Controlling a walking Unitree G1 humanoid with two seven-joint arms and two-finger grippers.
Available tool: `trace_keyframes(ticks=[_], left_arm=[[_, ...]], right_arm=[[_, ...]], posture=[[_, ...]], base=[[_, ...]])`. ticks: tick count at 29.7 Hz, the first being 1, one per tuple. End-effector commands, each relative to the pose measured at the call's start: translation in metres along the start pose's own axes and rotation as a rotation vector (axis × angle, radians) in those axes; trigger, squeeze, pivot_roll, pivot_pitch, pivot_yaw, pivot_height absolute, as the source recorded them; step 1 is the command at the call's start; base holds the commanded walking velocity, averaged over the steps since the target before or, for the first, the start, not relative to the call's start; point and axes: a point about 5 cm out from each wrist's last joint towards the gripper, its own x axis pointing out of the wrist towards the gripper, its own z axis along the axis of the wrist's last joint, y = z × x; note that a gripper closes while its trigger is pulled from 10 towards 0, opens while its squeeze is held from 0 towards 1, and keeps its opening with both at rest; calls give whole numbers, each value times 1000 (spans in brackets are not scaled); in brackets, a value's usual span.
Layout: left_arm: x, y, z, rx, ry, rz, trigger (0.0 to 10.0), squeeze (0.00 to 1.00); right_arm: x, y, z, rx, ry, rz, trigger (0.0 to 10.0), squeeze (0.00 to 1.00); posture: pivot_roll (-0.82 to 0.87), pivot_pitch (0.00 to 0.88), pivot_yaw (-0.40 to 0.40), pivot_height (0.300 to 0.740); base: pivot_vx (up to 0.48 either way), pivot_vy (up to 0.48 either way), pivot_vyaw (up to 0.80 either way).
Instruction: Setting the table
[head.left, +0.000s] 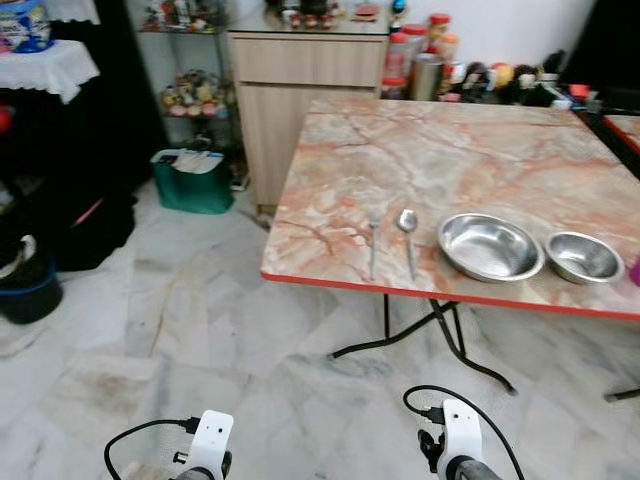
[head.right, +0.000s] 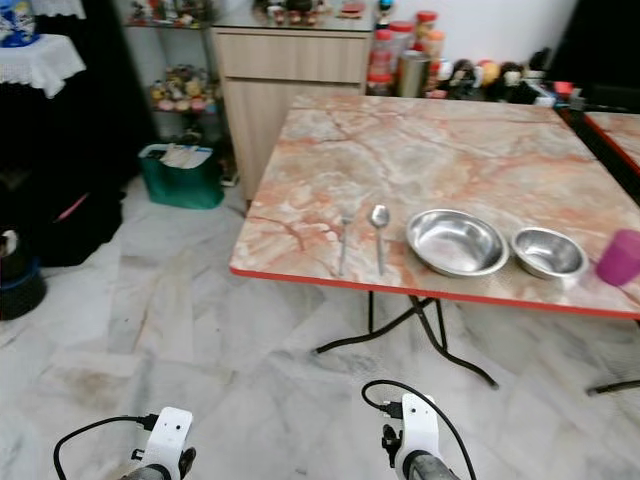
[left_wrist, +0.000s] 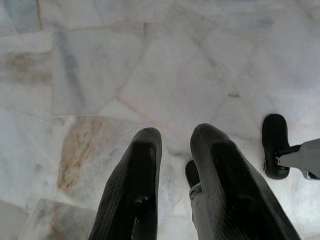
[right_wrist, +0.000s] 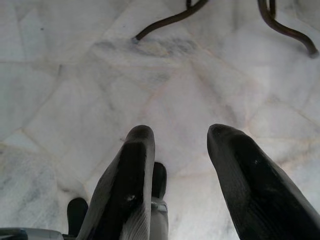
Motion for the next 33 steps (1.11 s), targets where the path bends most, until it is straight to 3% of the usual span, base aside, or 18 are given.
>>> trace_keyframes(ticks=[1, 23, 33], left_arm=[[0, 1, -2, -3, 2, -2, 10000, 0], [-1, -1, -5, 6, 7, -22, 10000, 0], [-1, 0, -3, -13, 4, -9, 10000, 0]], right_arm=[[0, -1, 1, -7, -5, -3, 10000, 0], [0, -3, 0, -21, 3, -10, 10000, 0], [0, -4, 1, -19, 1, -10, 10000, 0]], posture=[[9, 0, -15, 740], [8, 0, -17, 740], [6, 0, -24, 740]], base=[[0, -307, 0], [0, -309, 0], [0, -60, -698]])
